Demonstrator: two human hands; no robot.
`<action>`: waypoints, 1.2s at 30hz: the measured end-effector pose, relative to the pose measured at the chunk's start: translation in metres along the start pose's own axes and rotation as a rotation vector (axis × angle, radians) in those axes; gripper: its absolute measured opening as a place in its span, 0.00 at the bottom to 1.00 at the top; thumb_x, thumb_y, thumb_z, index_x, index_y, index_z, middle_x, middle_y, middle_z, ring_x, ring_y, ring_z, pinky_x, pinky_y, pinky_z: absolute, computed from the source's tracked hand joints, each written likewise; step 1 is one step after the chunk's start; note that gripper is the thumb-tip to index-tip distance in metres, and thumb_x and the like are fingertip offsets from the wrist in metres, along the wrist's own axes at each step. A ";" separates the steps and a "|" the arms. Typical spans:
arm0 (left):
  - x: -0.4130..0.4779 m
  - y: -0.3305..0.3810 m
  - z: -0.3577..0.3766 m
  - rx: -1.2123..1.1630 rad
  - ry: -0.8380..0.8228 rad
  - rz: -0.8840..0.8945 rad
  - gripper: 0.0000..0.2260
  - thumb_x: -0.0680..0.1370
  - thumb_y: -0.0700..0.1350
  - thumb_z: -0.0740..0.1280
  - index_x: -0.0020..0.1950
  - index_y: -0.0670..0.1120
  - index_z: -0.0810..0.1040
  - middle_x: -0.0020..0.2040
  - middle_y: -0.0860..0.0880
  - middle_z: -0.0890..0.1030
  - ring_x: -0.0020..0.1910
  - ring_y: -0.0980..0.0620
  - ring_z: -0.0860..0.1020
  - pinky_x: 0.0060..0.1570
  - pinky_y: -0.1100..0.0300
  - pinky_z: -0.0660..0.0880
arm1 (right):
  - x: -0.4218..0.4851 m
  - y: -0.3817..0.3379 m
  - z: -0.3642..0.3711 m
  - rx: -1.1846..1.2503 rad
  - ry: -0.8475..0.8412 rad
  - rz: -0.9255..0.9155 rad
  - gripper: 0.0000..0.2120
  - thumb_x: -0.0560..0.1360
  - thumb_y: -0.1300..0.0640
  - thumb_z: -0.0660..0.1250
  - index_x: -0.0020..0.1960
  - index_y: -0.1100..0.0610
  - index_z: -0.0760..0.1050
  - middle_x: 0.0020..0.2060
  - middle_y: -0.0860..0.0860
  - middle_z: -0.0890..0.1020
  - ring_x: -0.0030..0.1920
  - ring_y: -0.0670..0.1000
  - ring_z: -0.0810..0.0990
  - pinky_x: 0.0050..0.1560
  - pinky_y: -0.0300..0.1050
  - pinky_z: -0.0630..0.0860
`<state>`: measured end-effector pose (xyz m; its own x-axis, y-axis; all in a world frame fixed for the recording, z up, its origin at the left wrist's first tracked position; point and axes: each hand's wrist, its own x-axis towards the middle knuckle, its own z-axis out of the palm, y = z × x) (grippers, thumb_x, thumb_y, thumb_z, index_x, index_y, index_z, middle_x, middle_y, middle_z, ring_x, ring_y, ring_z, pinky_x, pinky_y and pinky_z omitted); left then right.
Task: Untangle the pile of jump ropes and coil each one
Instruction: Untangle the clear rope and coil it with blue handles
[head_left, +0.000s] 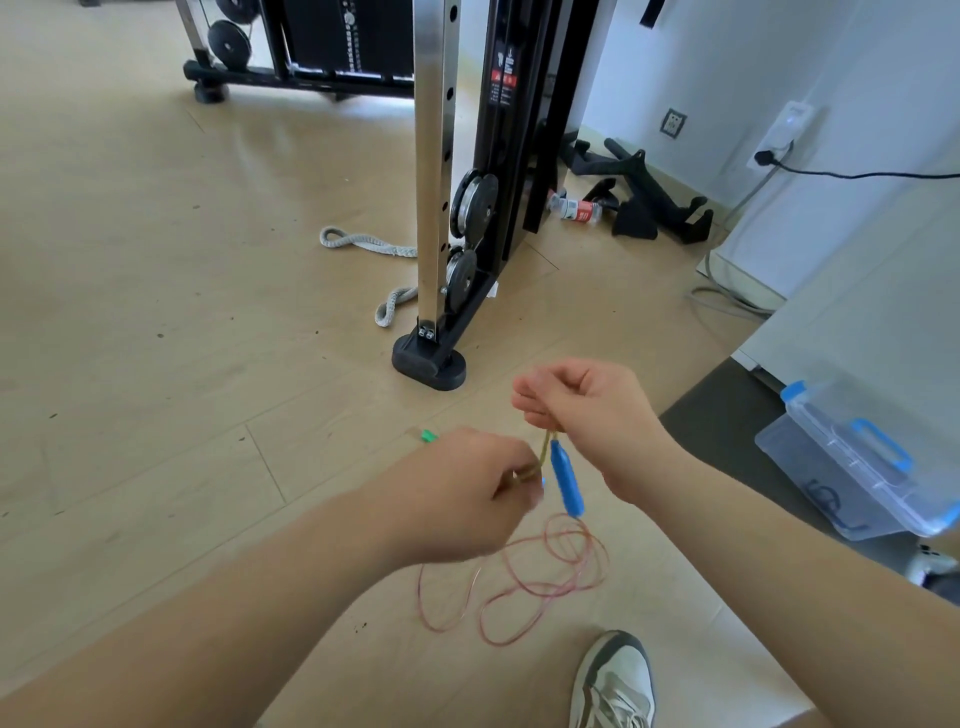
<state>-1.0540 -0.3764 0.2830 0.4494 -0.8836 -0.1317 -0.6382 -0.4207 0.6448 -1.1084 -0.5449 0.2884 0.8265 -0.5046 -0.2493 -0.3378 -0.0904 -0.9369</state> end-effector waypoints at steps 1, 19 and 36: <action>0.001 0.000 -0.007 -0.061 0.063 0.009 0.09 0.81 0.50 0.64 0.44 0.49 0.78 0.33 0.51 0.77 0.33 0.55 0.73 0.37 0.55 0.73 | -0.002 0.000 0.000 -0.101 -0.044 -0.050 0.09 0.82 0.59 0.67 0.52 0.63 0.84 0.40 0.55 0.87 0.41 0.41 0.86 0.48 0.40 0.84; 0.005 -0.018 0.003 0.044 -0.094 -0.126 0.11 0.85 0.50 0.57 0.56 0.46 0.77 0.41 0.46 0.80 0.41 0.47 0.79 0.48 0.46 0.78 | -0.006 -0.015 0.005 0.472 -0.156 0.163 0.12 0.84 0.59 0.63 0.58 0.68 0.78 0.52 0.64 0.86 0.52 0.59 0.87 0.49 0.45 0.85; 0.015 -0.038 -0.032 -0.296 0.406 -0.162 0.11 0.82 0.54 0.66 0.45 0.49 0.82 0.31 0.44 0.74 0.28 0.56 0.68 0.30 0.62 0.67 | -0.017 -0.024 0.001 0.162 -0.298 0.076 0.15 0.84 0.56 0.61 0.53 0.66 0.81 0.47 0.62 0.87 0.35 0.53 0.80 0.37 0.42 0.72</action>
<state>-1.0031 -0.3668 0.2802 0.7710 -0.6365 0.0178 -0.3635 -0.4171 0.8330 -1.1142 -0.5329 0.3150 0.9049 -0.2299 -0.3582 -0.3474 0.0872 -0.9336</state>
